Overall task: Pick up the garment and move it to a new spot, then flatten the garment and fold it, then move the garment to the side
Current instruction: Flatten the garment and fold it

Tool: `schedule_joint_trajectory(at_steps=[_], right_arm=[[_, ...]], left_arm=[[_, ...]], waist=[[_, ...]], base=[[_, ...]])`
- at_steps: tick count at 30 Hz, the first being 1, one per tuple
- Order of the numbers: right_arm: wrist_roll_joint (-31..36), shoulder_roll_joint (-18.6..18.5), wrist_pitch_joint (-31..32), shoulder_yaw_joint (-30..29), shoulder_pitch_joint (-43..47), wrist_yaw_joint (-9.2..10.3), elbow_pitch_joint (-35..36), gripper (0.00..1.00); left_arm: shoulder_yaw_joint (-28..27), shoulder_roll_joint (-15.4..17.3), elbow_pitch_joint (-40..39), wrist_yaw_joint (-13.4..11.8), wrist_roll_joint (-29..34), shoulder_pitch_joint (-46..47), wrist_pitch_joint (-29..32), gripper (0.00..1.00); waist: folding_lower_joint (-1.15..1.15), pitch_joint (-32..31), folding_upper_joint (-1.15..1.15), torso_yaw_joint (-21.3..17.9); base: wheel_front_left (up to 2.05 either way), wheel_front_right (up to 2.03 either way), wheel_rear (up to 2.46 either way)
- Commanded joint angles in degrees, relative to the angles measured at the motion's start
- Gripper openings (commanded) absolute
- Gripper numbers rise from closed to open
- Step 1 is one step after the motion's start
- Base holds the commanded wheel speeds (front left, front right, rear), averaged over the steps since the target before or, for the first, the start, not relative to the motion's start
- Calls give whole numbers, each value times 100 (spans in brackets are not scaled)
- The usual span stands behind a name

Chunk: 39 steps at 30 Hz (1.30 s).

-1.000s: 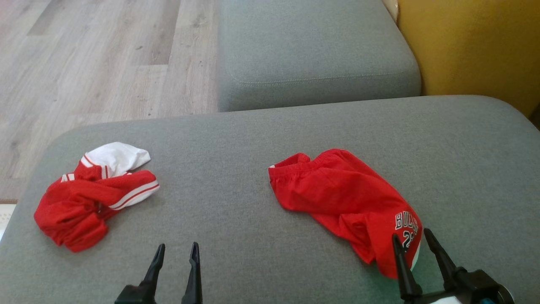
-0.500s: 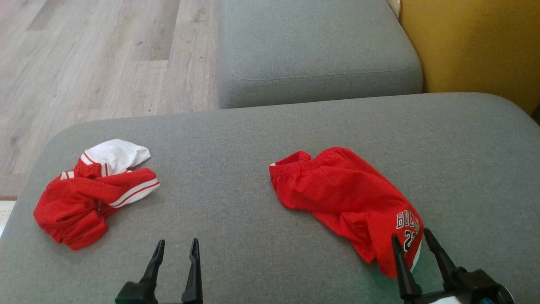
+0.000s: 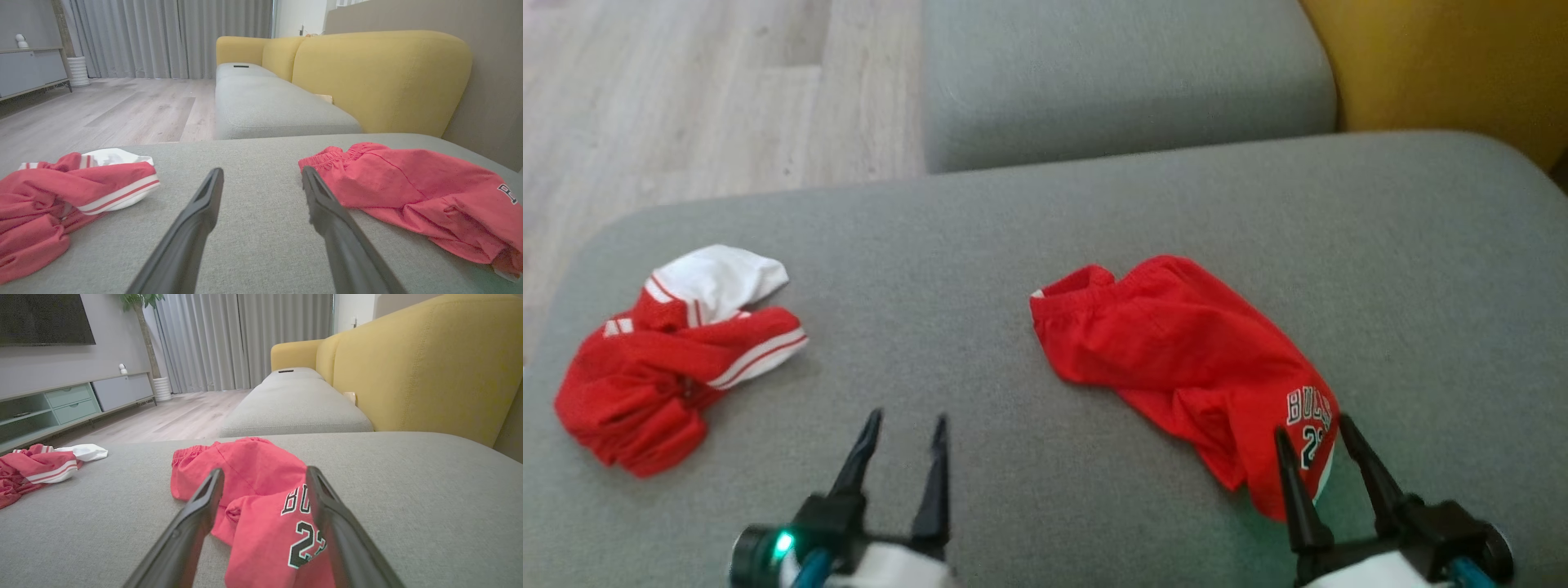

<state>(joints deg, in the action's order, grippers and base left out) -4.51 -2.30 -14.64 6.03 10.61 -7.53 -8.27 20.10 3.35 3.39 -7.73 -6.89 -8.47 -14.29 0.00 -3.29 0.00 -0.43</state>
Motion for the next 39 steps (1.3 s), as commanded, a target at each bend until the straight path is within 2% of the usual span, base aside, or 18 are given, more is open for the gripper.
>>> schedule_joint_trajectory(at_steps=[1,9,13,18,22,24,28,32,34,35,36,39], right_arm=[[30,-67,-36,176,-355,4,230,100],[-114,-267,-36,360,-774,4,589,100],[-276,-374,-36,475,-1023,4,710,100],[-364,-499,-36,619,-1311,4,831,100],[-440,-496,-36,694,-1471,4,1034,100],[-468,-486,-36,706,-1505,4,1100,100],[-555,-469,-36,775,-1570,4,1141,100],[-593,-443,-36,810,-1581,4,1111,100],[-597,-430,-36,821,-1559,4,1091,100],[-597,-422,-36,829,-1545,4,1080,100],[-598,-411,-36,832,-1534,4,1075,100],[-590,-372,-36,823,-1500,4,1066,100]], left_arm=[[-91,-47,-131,20,43,452,-71,100],[830,-47,507,93,-324,2022,-71,100],[1347,-47,1289,150,-597,3148,-71,100],[1910,-47,2382,7,-1246,4586,-41,100],[2369,-47,3250,-248,-1782,5508,409,100],[2491,-47,3412,-276,-1916,5679,509,100],[2993,-47,4158,-141,-2419,6161,1127,100],[3490,-47,4807,-12,-2677,6338,1843,100],[3678,-47,4979,34,-2734,6369,1994,100],[3746,-47,5013,34,-2735,6386,1920,13],[3782,-47,5032,47,-2761,6392,1816,0],[3832,-47,4997,102,-2821,6506,1288,0]], waist=[[0,157,0,-108],[0,902,0,-548],[0,1339,0,-857],[0,1786,0,-1298],[0,2070,0,-1602],[0,2116,0,-1660],[0,2218,0,-1849],[0,2178,0,-1941],[0,2121,0,-1962],[0,2091,0,-1972],[0,2056,0,-1979],[0,1935,0,-1984]], base=[[0,0,0],[0,0,0],[0,0,0],[0,0,0],[0,0,0],[0,0,0],[0,0,0],[0,0,0],[0,0,0],[0,0,0],[0,0,0],[0,0,0]])
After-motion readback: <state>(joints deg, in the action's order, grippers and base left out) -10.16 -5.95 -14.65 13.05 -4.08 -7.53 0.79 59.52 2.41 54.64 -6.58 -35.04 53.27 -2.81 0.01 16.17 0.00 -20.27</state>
